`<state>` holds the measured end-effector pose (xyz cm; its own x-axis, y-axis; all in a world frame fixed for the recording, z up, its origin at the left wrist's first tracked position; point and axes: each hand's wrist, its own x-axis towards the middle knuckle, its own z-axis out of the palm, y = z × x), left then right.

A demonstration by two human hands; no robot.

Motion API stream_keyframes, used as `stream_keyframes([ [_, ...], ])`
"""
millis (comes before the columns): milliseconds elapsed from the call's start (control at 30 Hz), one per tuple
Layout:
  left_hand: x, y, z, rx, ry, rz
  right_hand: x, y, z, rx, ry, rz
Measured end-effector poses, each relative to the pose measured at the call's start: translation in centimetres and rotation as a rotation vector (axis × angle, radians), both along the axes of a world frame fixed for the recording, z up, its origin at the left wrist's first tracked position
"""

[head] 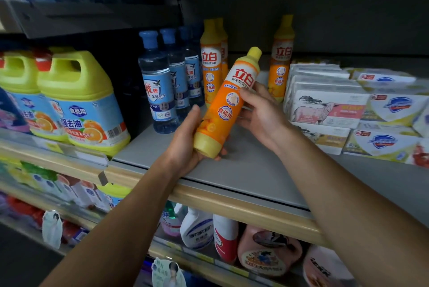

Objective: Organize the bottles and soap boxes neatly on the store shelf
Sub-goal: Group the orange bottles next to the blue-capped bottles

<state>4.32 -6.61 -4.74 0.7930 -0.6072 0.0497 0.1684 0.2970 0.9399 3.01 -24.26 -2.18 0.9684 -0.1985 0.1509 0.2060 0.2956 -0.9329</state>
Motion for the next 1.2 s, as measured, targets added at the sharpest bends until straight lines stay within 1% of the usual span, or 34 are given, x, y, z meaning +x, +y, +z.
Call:
stream_keyframes([
  [67,-0.2,-0.4,-0.2,0.069,-0.099,0.056,0.1,-0.2,-0.1,-0.072,0.004,-0.074],
  [133,-0.3,-0.6,-0.5,0.156,-0.238,0.121,0.4,-0.3,-0.2,-0.136,0.022,-0.155],
  [167,-0.4,-0.5,-0.7,0.179,-0.285,0.125,0.4,-0.4,-0.3,-0.161,0.037,-0.193],
  [200,-0.5,-0.5,-0.6,0.181,-0.295,0.115,0.5,-0.4,-0.4,-0.181,0.058,-0.224],
  [267,-0.8,-0.5,-0.3,0.136,-0.248,0.078,0.7,-0.5,-0.7,-0.211,0.125,-0.256],
  [400,-1.1,-0.5,0.0,0.119,-0.228,0.03,1.2,-0.4,-1.5,-0.221,0.259,-0.23],
  [533,-1.0,-0.6,0.0,0.14,-0.214,0.026,1.1,-0.3,-1.5,-0.198,0.303,-0.202],
  [600,-0.8,-0.6,-0.1,0.147,-0.228,0.036,1.0,-0.3,-1.4,-0.201,0.247,-0.225],
  [700,-0.4,-0.6,-0.4,0.203,-0.293,0.091,0.3,0.0,-0.7,-0.279,0.045,-0.32],
  [733,-0.3,-0.7,-0.5,0.231,-0.333,0.113,0.0,0.2,-0.4,-0.321,-0.038,-0.335],
  [800,-0.3,-0.7,-0.6,0.294,-0.43,0.168,-0.7,0.4,0.3,-0.369,-0.179,-0.301],
  [867,-0.5,-0.8,-0.6,0.374,-0.544,0.23,-1.3,0.6,0.7,-0.409,-0.263,-0.259],
  [933,-0.7,-0.9,-0.5,0.425,-0.625,0.275,-1.8,1.2,0.8,-0.485,-0.316,-0.245],
  [1067,-0.5,-0.9,-0.5,0.466,-0.677,0.293,-2.0,2.0,0.6,-0.659,-0.362,-0.267],
  [1200,-0.5,-1.1,-0.6,0.563,-0.761,0.338,-1.7,2.2,-0.1,-0.711,-0.381,-0.347],
])
